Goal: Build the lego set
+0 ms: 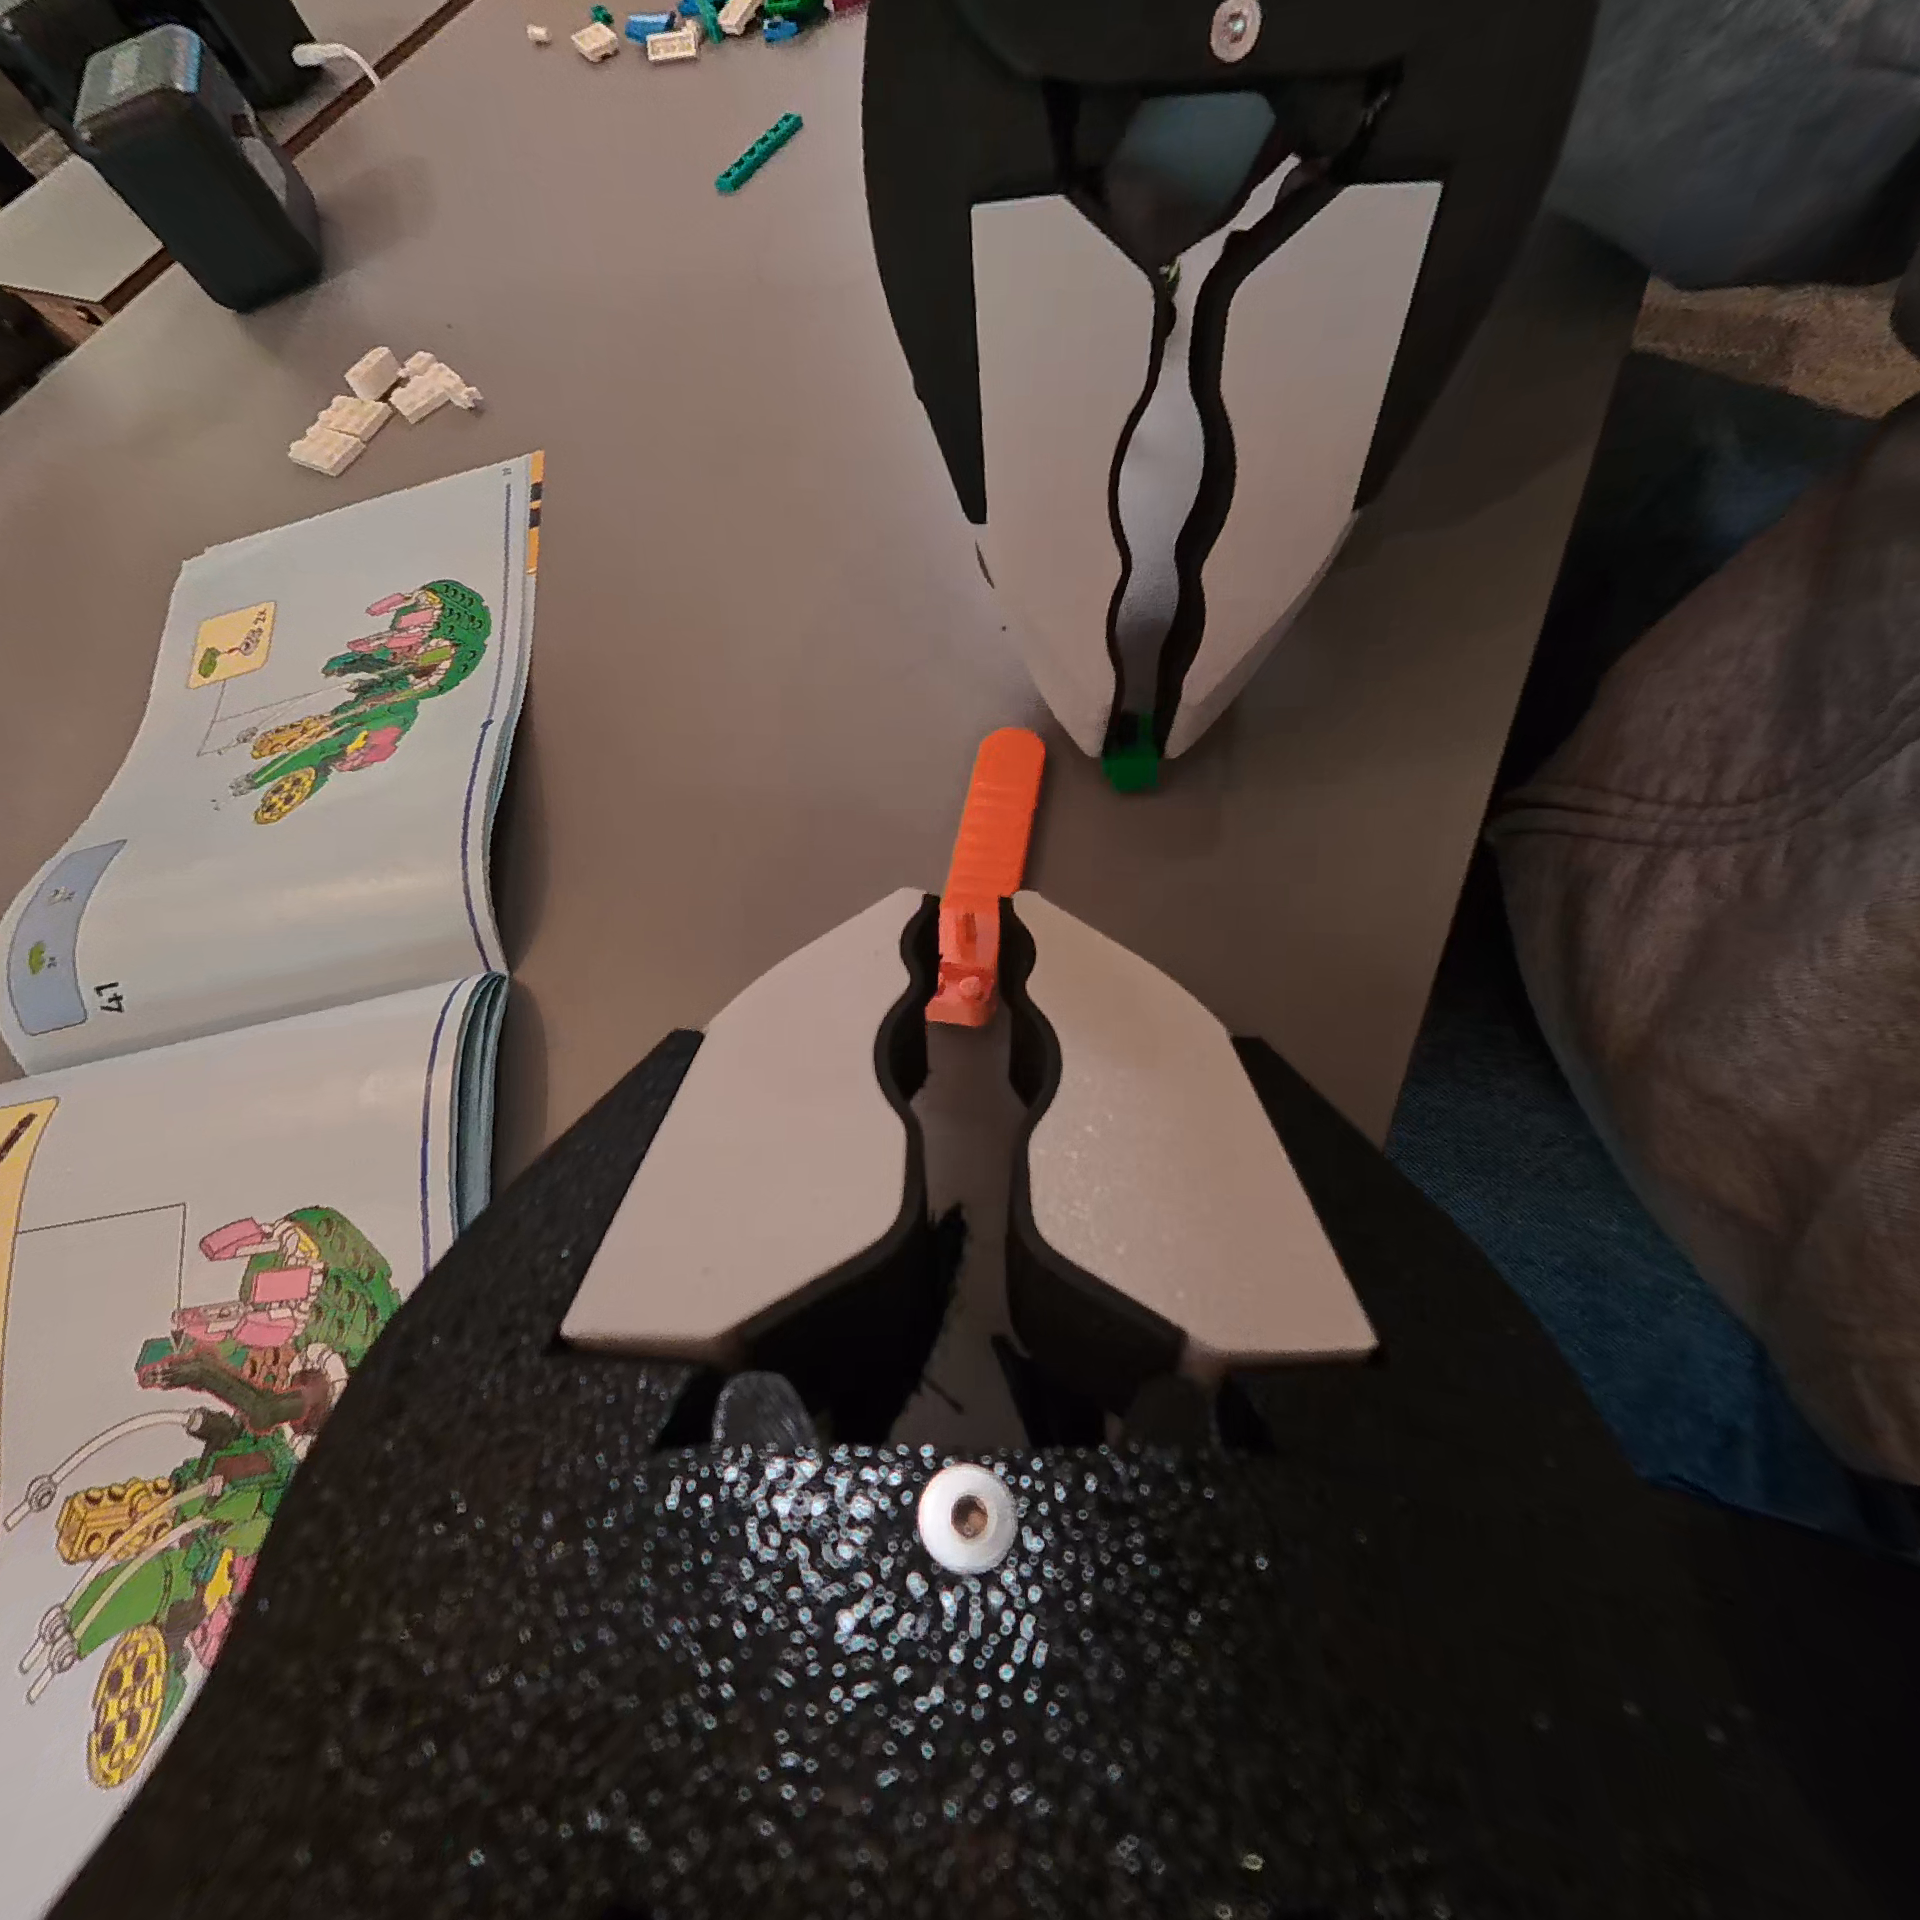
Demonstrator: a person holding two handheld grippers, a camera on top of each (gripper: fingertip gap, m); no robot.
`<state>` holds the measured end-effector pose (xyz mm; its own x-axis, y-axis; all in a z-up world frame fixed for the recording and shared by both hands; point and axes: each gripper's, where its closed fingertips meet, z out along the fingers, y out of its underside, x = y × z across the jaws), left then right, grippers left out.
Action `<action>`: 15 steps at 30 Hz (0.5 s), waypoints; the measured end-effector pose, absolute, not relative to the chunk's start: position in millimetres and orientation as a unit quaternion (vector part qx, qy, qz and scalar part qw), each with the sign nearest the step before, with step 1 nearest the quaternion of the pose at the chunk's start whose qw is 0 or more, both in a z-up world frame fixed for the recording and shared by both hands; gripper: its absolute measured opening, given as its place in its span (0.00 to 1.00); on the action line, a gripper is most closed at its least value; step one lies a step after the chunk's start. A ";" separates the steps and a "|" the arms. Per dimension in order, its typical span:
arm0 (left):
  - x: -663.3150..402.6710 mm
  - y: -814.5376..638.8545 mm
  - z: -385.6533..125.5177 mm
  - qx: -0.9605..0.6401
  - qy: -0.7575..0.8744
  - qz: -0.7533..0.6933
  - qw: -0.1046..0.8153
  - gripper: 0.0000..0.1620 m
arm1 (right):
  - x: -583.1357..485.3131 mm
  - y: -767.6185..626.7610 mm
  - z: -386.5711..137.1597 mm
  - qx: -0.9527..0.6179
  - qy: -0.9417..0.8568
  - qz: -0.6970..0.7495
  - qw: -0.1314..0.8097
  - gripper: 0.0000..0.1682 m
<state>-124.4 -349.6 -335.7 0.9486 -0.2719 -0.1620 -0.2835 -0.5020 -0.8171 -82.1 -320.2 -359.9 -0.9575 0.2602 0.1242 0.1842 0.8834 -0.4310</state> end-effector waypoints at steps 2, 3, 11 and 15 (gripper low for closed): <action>-125.3 -350.8 -334.9 -0.866 0.159 0.007 0.474 0.06 | -83.8 -320.0 -359.4 -0.117 -0.966 0.212 0.092 0.06; -125.9 -351.3 -334.7 -0.866 0.158 0.008 0.474 0.06 | -84.2 -320.0 -359.4 -0.118 -0.966 0.212 0.092 0.07; -127.1 -353.1 -336.4 -0.868 0.154 0.006 0.473 0.06 | -83.2 -320.6 -362.6 -0.106 -0.970 0.201 0.090 0.09; -127.6 -354.0 -338.7 -0.871 0.155 0.007 0.467 0.08 | -84.9 -320.3 -362.6 -0.096 -0.971 0.198 0.094 0.10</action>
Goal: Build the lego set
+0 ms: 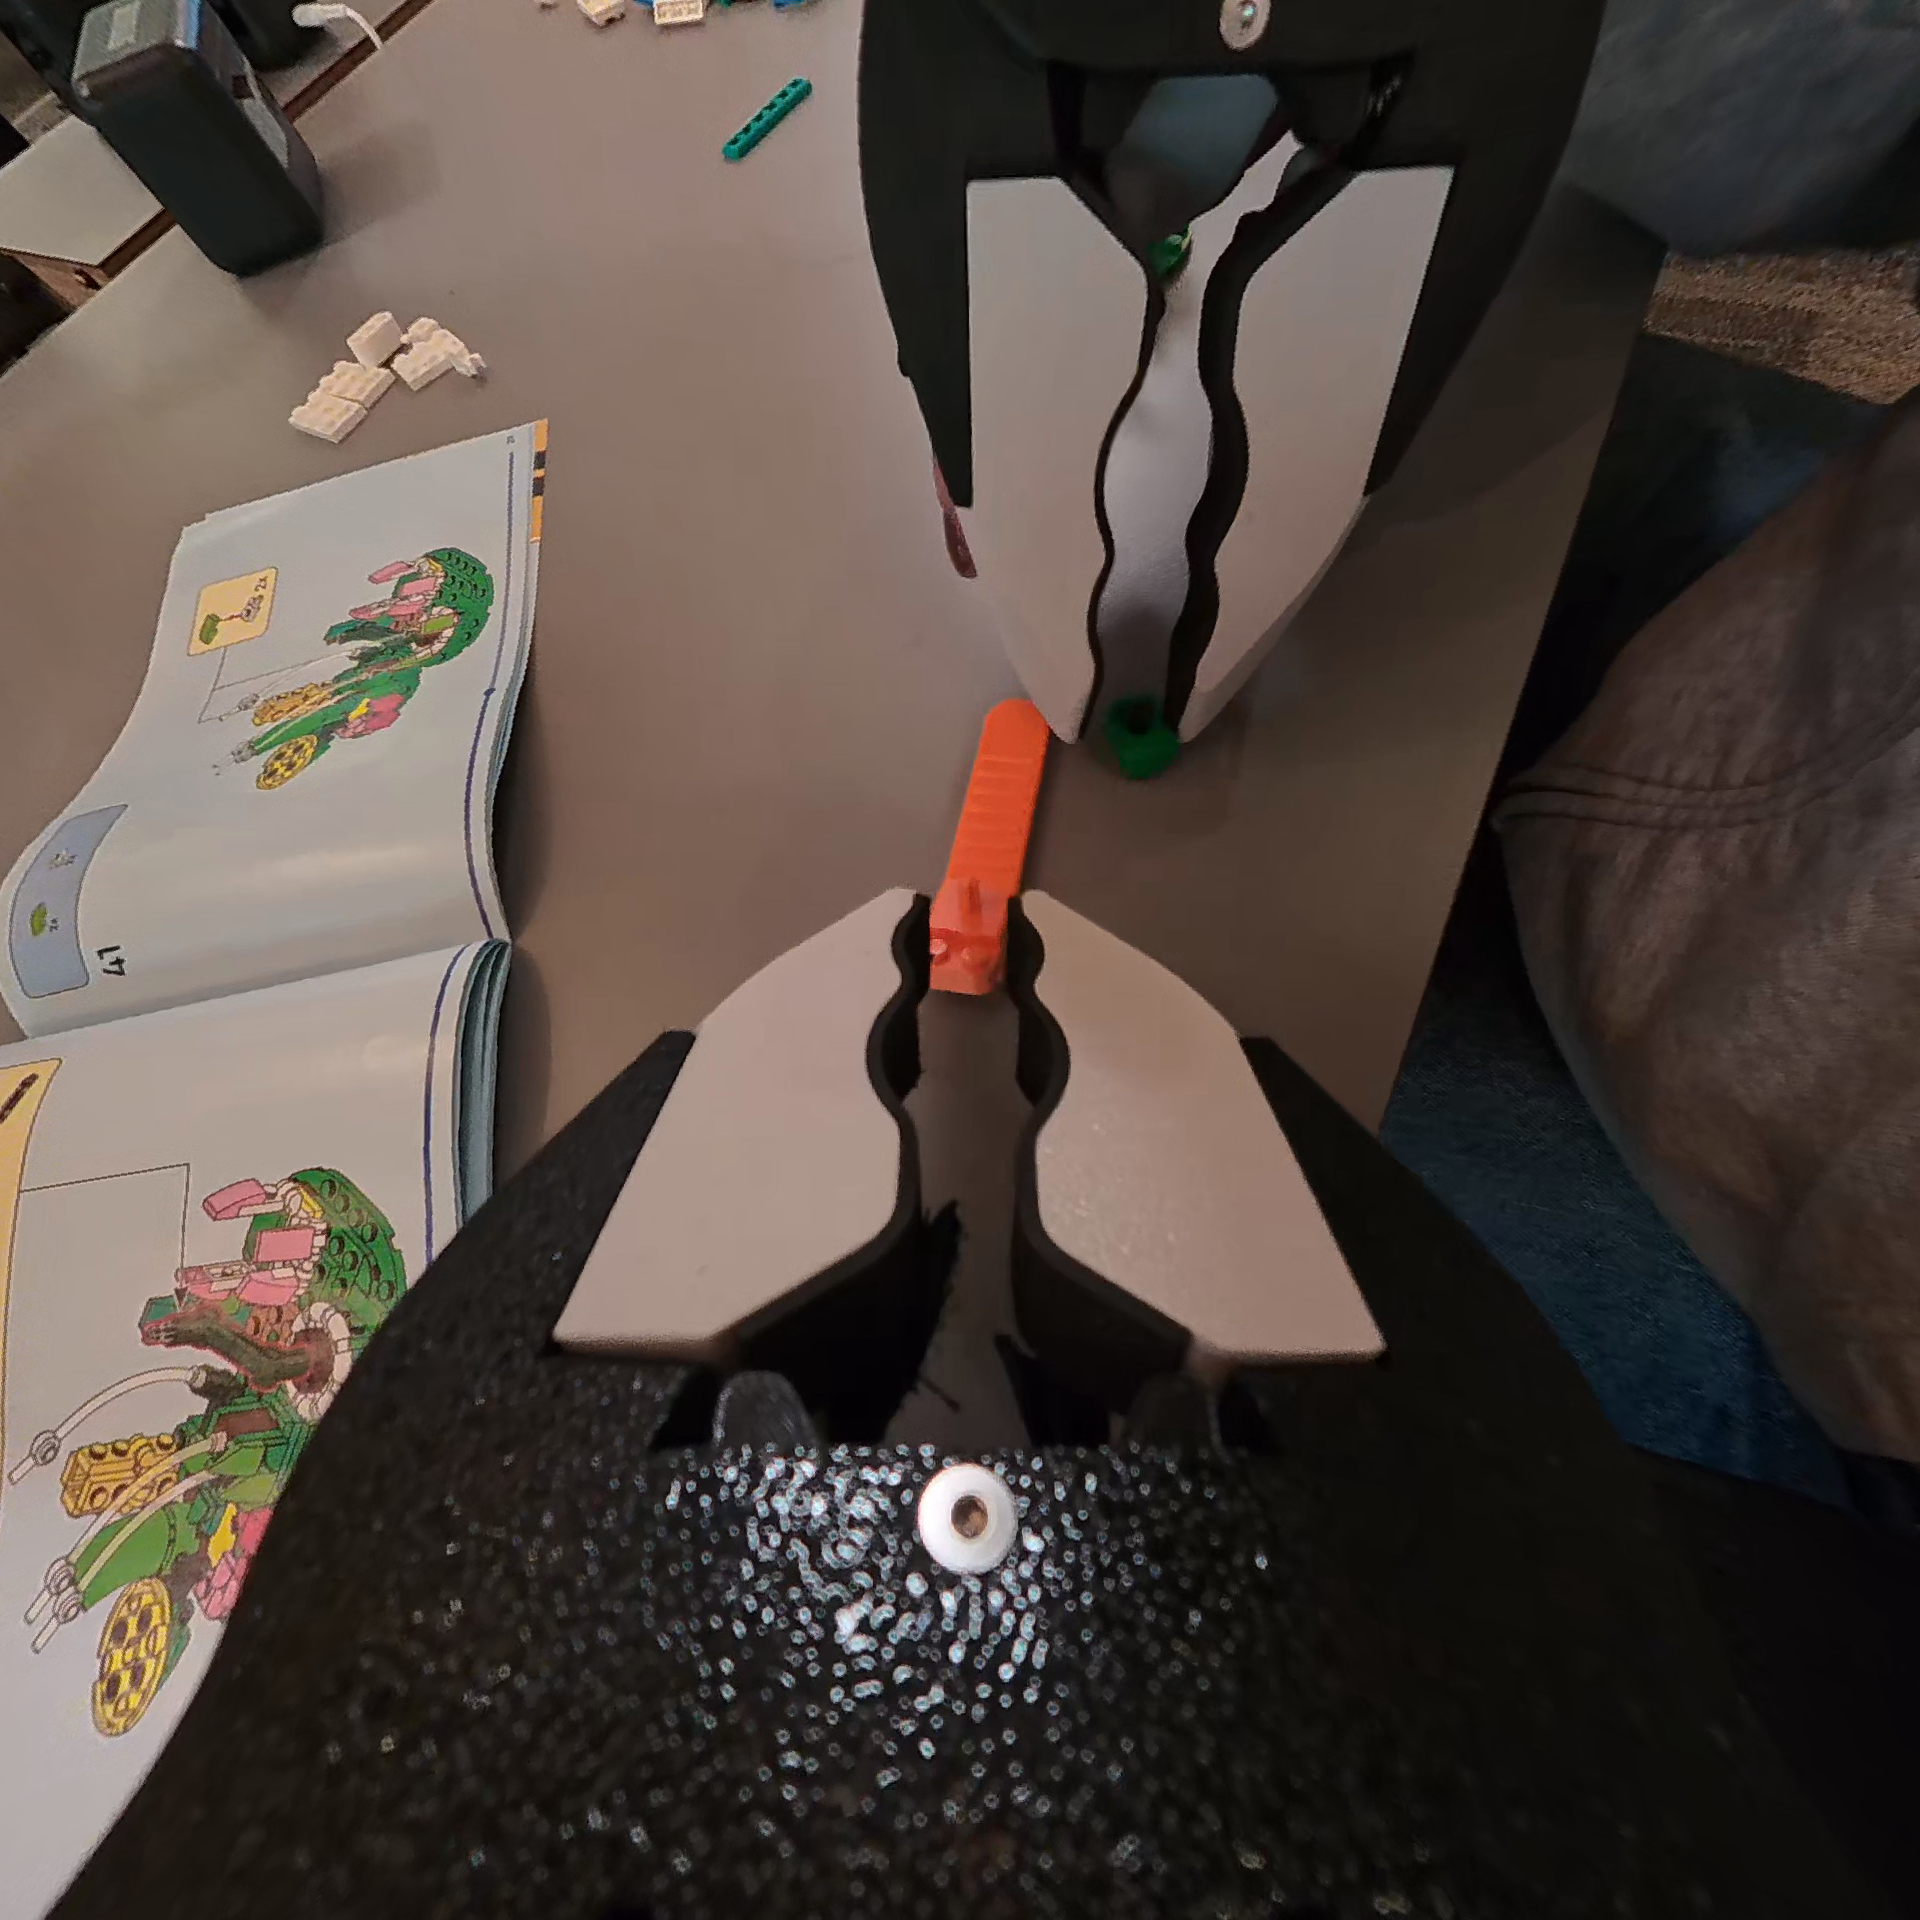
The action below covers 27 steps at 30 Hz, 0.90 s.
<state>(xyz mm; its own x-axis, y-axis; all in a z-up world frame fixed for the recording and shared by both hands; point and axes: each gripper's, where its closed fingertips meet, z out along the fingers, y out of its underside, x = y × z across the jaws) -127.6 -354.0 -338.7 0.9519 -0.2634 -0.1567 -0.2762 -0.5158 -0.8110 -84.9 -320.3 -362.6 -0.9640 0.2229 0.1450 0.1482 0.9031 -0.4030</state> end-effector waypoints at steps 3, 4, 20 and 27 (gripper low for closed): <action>-128.7 -354.6 -339.5 -0.872 0.152 0.006 0.464 0.10 | -84.7 -321.5 -361.8 -0.103 -0.970 0.204 0.084 0.10; -129.0 -354.8 -340.0 -0.873 0.151 0.005 0.464 0.10 | -84.5 -321.8 -362.0 -0.106 -0.970 0.205 0.081 0.10; -136.7 -354.5 -362.2 -0.893 0.155 -0.003 0.423 0.18 | -121.1 -333.9 -341.7 -0.176 -0.918 0.326 0.143 0.06; -127.5 -347.9 -362.5 -0.888 0.183 -0.016 0.422 0.14 | -126.5 -346.1 -338.6 -0.233 -0.867 0.431 0.096 0.06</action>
